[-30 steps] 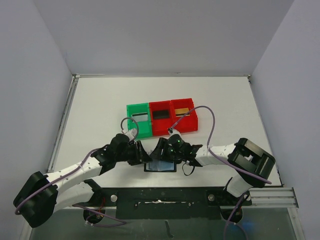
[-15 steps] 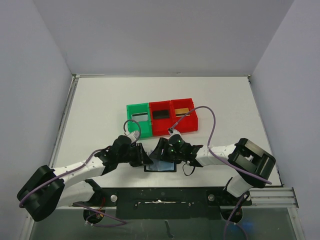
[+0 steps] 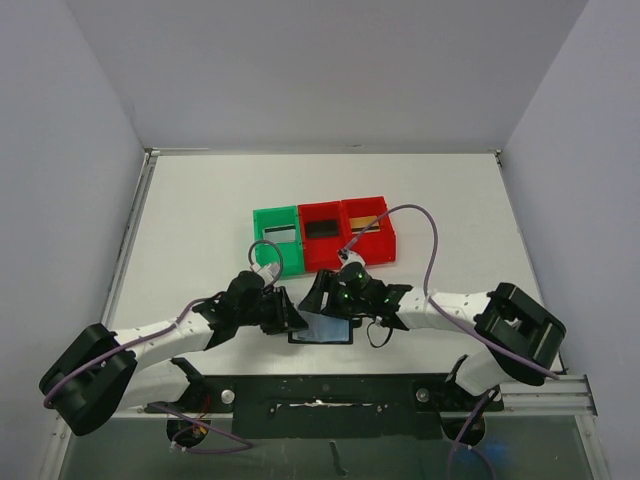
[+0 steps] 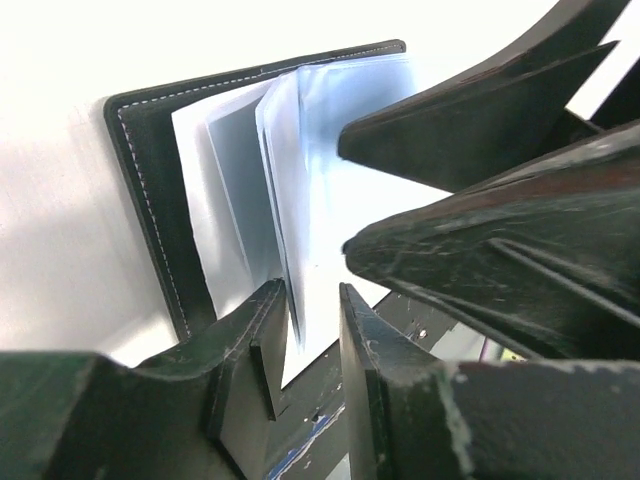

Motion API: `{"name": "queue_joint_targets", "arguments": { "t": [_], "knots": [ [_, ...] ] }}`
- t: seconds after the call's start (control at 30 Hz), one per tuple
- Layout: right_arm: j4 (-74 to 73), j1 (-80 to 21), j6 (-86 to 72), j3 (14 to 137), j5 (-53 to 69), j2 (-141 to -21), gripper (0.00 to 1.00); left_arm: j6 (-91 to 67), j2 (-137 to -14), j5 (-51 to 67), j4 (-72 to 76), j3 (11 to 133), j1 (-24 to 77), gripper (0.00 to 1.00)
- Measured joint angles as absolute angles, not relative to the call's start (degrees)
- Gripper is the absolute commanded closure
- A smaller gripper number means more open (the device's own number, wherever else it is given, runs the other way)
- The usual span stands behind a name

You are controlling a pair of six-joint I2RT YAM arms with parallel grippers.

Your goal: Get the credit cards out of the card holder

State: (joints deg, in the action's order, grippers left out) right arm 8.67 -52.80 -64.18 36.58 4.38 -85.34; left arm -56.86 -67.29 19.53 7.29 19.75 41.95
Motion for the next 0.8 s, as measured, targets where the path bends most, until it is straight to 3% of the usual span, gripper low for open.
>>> {"name": "queue_joint_targets", "arguments": {
  "t": [0.1,0.27,0.5,0.8],
  "knots": [
    [6.15,-52.80,-63.88,37.17,2.98,-83.92,0.32,-56.49,-67.31,19.49,6.57,19.77,41.95,0.74],
    [3.20,-52.93,-63.96,37.19,0.95,-83.22,0.34,-56.47,-66.52,19.18,6.00,19.79,41.95,0.83],
    [-0.30,-52.93,-65.01,37.12,-2.81,-80.90,0.41,-56.97,-66.37,17.54,6.00,22.48,41.98,0.90],
    [-0.01,-52.93,-65.45,35.53,-4.05,-78.65,0.48,-56.71,-66.22,15.35,3.14,23.83,41.98,0.76]
  ]
}}
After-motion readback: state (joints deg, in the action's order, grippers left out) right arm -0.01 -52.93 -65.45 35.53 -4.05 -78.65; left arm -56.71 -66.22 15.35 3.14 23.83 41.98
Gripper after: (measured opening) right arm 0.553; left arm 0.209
